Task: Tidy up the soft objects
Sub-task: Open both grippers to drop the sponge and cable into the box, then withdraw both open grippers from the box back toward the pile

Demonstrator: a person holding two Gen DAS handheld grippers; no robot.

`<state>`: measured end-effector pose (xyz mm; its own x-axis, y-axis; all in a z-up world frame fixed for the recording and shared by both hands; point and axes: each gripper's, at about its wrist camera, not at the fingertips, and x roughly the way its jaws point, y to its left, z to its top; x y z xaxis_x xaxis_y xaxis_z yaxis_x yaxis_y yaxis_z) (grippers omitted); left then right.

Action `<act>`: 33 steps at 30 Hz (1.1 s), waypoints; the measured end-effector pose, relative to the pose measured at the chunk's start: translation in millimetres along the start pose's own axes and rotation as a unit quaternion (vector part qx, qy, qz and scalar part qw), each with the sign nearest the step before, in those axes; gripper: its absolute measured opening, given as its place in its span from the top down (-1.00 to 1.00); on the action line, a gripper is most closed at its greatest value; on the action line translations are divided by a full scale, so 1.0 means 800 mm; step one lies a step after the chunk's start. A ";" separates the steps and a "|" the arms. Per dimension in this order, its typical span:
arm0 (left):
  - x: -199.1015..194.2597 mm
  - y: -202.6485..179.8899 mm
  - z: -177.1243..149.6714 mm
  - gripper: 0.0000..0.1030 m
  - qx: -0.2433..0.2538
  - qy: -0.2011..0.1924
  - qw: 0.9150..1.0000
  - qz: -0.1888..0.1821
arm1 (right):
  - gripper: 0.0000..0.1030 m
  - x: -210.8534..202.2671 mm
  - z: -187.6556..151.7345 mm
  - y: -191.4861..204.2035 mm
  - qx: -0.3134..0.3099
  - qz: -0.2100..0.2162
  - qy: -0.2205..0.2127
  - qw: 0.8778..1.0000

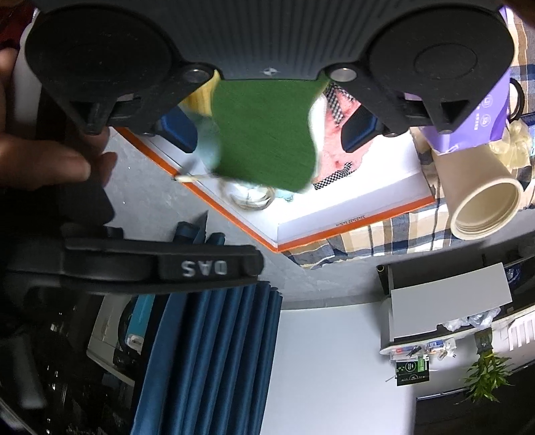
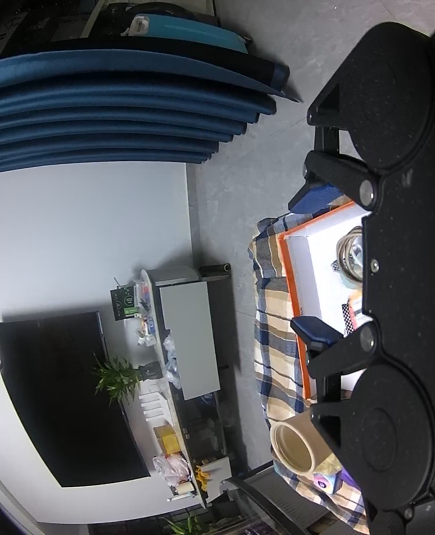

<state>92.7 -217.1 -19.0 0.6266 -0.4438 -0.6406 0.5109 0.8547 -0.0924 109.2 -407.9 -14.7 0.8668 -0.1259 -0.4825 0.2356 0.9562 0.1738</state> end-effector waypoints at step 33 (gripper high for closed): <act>-0.136 0.098 -0.025 -0.95 -0.081 -0.069 0.989 0.100 | -0.58 -0.114 -0.014 0.121 -0.028 0.053 -0.056 0.997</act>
<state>52.9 -96.7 28.4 0.7862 -0.2844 -0.5487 0.2742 0.9562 -0.1028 47.8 -301.0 36.8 0.9300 -0.0491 -0.3643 0.1180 0.9785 0.1694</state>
